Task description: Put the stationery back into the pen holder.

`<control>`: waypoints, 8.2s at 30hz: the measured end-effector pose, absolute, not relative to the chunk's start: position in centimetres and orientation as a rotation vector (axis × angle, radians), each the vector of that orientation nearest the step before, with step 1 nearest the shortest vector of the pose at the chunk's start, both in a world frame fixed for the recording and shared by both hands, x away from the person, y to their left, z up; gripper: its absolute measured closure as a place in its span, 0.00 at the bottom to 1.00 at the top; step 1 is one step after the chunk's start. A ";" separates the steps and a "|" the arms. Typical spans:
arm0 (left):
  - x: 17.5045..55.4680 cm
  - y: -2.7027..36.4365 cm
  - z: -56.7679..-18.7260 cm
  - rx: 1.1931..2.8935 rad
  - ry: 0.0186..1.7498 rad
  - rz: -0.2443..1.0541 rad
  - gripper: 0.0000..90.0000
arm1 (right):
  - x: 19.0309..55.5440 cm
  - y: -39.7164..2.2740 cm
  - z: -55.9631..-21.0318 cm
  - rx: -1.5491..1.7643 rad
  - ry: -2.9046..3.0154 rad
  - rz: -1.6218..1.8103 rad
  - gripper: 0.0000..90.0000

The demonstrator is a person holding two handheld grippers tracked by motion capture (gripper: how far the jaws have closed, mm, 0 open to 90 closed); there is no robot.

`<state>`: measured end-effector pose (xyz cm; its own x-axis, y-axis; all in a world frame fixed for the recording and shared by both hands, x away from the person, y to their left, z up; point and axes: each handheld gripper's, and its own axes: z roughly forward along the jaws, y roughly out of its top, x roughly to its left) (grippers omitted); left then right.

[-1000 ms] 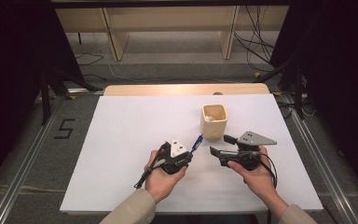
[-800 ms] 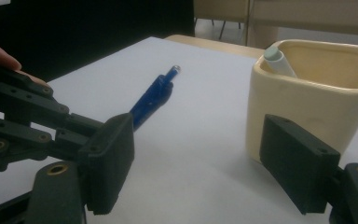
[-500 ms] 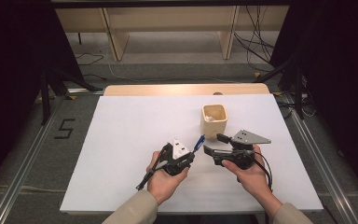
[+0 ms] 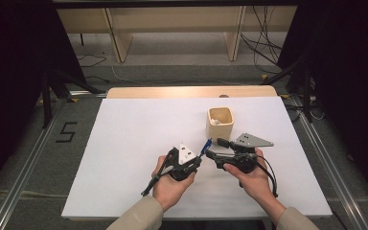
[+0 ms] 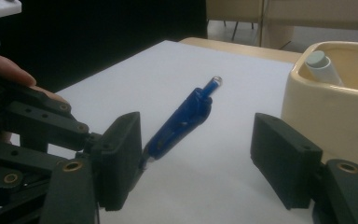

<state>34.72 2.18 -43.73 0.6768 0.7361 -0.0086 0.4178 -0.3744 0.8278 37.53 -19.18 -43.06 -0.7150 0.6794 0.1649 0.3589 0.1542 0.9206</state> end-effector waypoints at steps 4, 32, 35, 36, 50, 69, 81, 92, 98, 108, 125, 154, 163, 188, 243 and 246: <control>34.6 2.0 -43.6 2.017 0.879 0.462 0.88 | 37.7 -18.8 -43.2 1.012 2.159 1.597 0.46; 34.3 1.6 -43.6 1.978 0.787 0.520 0.82 | 37.8 -18.2 -42.7 1.013 2.199 1.803 0.89; 34.3 1.7 -43.6 1.991 0.764 0.536 0.72 | 37.8 -18.4 -42.5 1.013 2.182 1.786 0.89; 34.4 1.7 -43.6 1.990 0.760 0.538 0.69 | 37.8 -18.5 -42.4 1.013 2.178 1.778 0.89; 34.7 4.7 -43.6 1.995 0.789 0.506 0.32 | 38.3 -19.8 -41.6 0.971 2.111 1.709 0.88; 34.4 4.2 -44.3 2.040 0.752 0.476 0.46 | 38.4 -20.6 -40.7 0.983 2.053 1.733 0.88; 35.3 2.3 -44.8 2.047 0.676 0.471 0.57 | 38.2 -20.5 -40.1 1.007 2.031 1.871 0.88; 35.7 1.8 -44.2 1.998 0.629 0.510 0.83 | 38.2 -20.3 -40.3 1.027 2.051 1.905 0.88; 35.7 2.2 -43.8 2.037 0.640 0.492 0.89 | 38.3 -20.5 -40.6 1.042 2.072 1.917 0.86; 36.2 3.9 -43.2 2.310 0.623 0.463 0.89 | 38.6 -21.9 -40.7 1.002 2.198 1.694 0.44; 35.6 3.1 -42.5 2.834 0.251 0.424 0.89 | 37.2 -20.9 -42.1 0.579 2.671 1.213 0.36; 34.5 0.2 -42.6 2.933 0.071 0.259 0.89 | 35.8 -16.6 -44.8 0.218 2.932 1.019 0.76; 34.1 -0.1 -42.4 2.940 0.017 0.231 0.89 | 35.4 -16.4 -45.1 0.232 2.976 0.998 0.85; 35.6 9.4 -41.1 2.189 0.609 0.521 0.18 | 38.4 -22.1 -41.1 0.665 2.351 1.520 0.87; 35.1 11.6 -45.5 2.208 0.700 0.422 0.18 | 46.3 -25.8 -39.9 1.011 2.152 1.483 0.29; 34.9 12.2 -45.8 2.181 0.729 0.415 0.18 | 43.6 -26.9 -41.1 0.982 2.240 1.424 0.26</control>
<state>34.93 12.16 -45.83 0.7818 0.6210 0.0557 0.3652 -0.5285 0.7664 43.59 -26.90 -41.12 -0.7170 0.6901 0.0979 0.3818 0.2713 0.8835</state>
